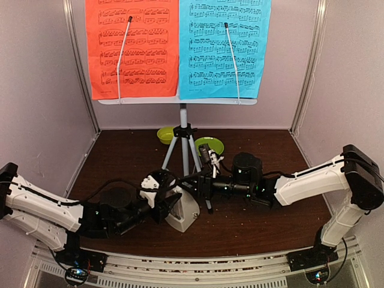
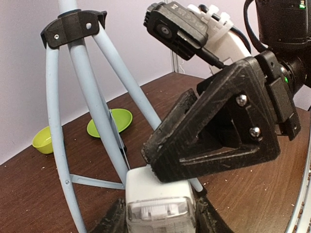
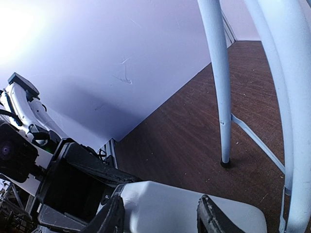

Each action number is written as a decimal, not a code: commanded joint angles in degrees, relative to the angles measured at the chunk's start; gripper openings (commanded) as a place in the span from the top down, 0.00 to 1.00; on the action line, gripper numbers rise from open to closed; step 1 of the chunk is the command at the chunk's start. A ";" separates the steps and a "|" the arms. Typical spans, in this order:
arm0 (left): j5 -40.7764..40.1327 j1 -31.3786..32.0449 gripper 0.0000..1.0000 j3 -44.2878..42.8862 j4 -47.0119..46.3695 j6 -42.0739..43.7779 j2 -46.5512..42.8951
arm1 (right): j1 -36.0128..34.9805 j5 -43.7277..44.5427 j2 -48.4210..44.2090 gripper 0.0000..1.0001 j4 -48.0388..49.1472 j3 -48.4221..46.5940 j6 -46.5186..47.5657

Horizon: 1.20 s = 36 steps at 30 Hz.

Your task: Set up the instrument practice props

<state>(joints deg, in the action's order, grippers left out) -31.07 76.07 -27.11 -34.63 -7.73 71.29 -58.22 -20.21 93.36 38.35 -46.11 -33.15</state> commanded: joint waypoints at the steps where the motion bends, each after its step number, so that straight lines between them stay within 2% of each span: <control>1: 0.63 2.05 1.00 -1.20 1.11 7.38 -1.28 | 0.56 2.80 4.02 0.49 -17.17 4.36 2.42; 3: -0.77 2.06 1.00 -1.68 2.19 6.83 -0.18 | 0.56 2.91 3.93 0.49 -17.08 4.44 2.40; 5: -0.74 1.28 1.00 -0.23 -0.10 2.67 -0.75 | 0.55 2.96 3.76 0.49 -17.21 4.43 2.44; 9: 2.92 -0.83 1.00 4.46 -9.06 -10.27 -2.24 | 0.55 3.07 3.71 0.49 -17.45 4.38 2.55; 13: 3.39 -0.85 1.00 8.21 -16.95 -16.45 -1.59 | 0.56 3.15 3.70 0.49 -17.77 4.14 2.85; 16: 4.29 -0.84 1.00 7.93 -16.78 -15.00 -0.71 | 0.56 3.24 3.64 0.49 -17.95 4.16 2.93; 20: 6.80 -0.72 1.00 2.21 -7.52 -7.00 0.91 | 0.48 3.29 2.78 0.48 -18.09 4.39 3.02; 25: 2.06 1.22 1.00 -1.69 1.37 3.24 0.75 | 0.53 3.86 1.90 0.48 -19.14 4.27 3.48; 31: 1.87 1.61 1.00 1.62 -0.07 1.09 -3.16 | 0.53 4.19 3.12 0.48 -20.70 3.35 3.60; 34: 6.09 1.62 1.00 4.47 -4.78 -1.65 -4.37 | 0.63 4.30 3.54 0.49 -21.24 3.15 3.72; 36: 8.75 1.65 1.00 4.35 -4.38 -0.90 -3.34 | 0.65 4.30 3.66 0.49 -21.37 3.06 3.87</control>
<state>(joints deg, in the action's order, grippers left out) -28.97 76.84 -24.29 -36.49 -9.78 67.99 -58.04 -18.39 92.20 35.31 -46.26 -31.75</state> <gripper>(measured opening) 0.417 0.512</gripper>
